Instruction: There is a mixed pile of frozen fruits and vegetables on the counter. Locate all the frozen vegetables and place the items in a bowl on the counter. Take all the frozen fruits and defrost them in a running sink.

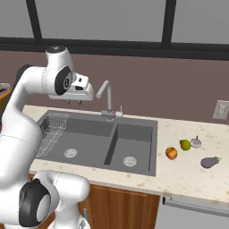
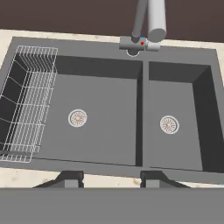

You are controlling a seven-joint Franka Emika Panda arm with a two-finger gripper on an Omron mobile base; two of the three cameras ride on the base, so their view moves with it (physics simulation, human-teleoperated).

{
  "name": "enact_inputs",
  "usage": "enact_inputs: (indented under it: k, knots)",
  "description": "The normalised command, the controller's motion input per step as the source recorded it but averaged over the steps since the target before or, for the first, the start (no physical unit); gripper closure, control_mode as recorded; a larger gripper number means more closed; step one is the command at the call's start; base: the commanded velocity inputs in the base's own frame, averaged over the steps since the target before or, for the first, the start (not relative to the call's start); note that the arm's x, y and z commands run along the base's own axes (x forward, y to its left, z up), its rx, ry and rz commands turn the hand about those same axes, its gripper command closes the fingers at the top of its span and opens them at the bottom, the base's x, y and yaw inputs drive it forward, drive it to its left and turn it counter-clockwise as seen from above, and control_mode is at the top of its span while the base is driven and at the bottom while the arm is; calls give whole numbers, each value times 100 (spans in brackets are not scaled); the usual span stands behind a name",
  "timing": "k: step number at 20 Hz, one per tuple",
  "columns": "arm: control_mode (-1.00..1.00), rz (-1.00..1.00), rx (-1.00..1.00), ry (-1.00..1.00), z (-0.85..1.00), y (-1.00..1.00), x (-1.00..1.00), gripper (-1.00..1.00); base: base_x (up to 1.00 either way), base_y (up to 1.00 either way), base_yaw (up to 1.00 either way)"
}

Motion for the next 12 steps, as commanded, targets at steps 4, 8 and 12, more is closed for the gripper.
enact_inputs:
  k: [4, 8, 12]
  knots:
    - [-100, -1, 0, 2, -3, -4, -3, -100, 0, 0, 0]
    - [-100, -5, 0, 1, -6, -14, -26, -100, 0, 0, 0]
    - [-100, -7, 0, 2, -10, -21, -29, -100, 0, 0, 0]
